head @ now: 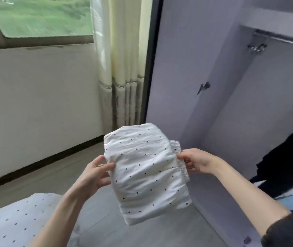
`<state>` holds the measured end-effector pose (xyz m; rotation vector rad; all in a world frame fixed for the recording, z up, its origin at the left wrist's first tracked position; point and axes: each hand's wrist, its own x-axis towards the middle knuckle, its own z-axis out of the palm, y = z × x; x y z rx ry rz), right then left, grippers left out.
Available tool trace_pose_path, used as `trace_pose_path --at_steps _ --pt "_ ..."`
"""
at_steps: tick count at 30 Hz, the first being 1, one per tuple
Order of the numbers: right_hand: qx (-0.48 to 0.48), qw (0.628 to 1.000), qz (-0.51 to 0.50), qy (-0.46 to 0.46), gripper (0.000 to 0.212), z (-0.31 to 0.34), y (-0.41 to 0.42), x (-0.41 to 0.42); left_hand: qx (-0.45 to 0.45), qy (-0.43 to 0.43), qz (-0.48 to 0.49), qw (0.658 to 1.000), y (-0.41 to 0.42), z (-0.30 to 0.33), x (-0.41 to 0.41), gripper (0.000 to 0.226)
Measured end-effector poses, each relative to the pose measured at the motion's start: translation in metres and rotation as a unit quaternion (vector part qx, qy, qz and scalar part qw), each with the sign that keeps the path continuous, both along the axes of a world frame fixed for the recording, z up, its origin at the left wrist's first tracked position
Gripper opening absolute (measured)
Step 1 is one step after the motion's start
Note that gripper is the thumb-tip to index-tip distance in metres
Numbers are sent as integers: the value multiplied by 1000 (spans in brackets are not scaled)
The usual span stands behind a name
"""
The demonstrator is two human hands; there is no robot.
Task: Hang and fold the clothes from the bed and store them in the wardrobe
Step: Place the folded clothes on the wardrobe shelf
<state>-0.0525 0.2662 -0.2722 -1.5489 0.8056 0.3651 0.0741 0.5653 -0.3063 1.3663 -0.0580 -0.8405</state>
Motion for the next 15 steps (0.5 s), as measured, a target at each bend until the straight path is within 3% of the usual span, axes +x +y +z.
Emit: trace_pose_path --at_steps 4,8,15 --pt "-27 993 -114 -36 27 31 -46 -53 -13 -27 -96 995 -79 22 6 15" --pt "-51 974 -207 -78 13 72 -71 -98 -21 -81 -179 980 -150 64 13 9" --pt "-108 924 -333 -155 16 156 -112 -151 -96 -155 -278 943 -259 167 8 16"
